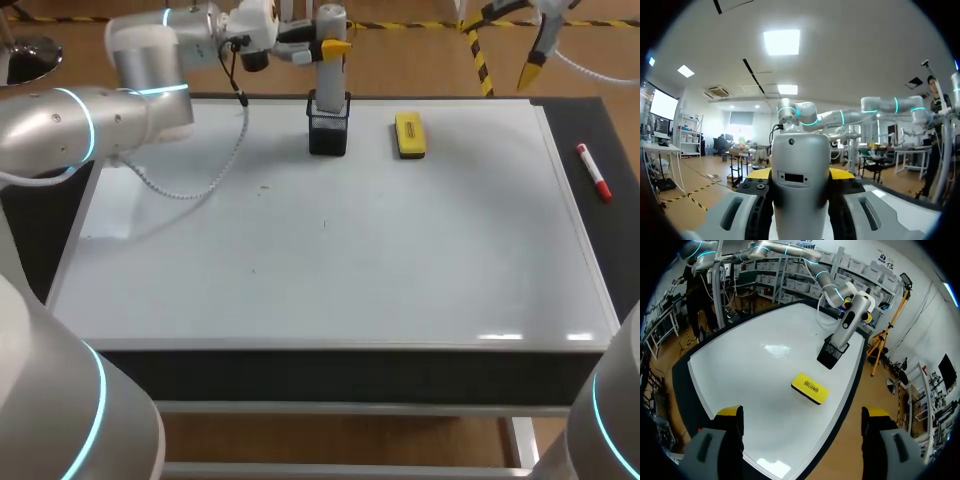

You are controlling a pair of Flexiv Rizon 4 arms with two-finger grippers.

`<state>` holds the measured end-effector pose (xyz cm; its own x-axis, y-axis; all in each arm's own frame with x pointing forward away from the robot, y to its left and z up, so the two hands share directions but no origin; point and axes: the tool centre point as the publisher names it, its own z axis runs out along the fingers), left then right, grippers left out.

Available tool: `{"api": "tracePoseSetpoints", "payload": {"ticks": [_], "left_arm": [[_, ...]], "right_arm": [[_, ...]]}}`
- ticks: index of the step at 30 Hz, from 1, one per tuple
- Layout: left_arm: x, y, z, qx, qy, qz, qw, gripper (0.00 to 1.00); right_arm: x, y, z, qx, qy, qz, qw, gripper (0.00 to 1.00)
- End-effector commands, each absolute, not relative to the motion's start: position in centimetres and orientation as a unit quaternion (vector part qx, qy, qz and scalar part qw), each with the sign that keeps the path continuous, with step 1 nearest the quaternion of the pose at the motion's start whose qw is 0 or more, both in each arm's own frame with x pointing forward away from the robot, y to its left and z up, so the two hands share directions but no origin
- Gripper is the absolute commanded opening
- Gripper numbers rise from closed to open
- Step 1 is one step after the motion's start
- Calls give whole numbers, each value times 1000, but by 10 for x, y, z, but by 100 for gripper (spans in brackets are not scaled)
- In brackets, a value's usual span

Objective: Pick up the inspection probe, press it on each red-marked spot on the whiteboard one by one, put down the probe, pick up the eraser, and wipe off all the red marks.

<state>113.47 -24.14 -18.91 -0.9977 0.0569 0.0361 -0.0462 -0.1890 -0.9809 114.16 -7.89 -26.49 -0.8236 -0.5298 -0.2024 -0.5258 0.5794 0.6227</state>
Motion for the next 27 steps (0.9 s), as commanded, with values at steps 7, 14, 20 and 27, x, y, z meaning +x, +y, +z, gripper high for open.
{"api": "tracePoseSetpoints", "payload": {"ticks": [7,14,20,27], "left_arm": [[1146,-242,-216,-22,-631,773,62,0],[1149,-243,-236,-21,-629,774,68,0],[1150,-244,-250,-18,-624,778,71,0],[1156,-243,-259,-21,-624,778,71,0]], "right_arm": [[1144,-80,-263,299,-889,-348,7,100],[1144,-80,-263,299,-889,-348,7,100],[1144,-80,-263,299,-889,-348,7,100],[1144,-80,-263,299,-889,-348,7,100]]}}
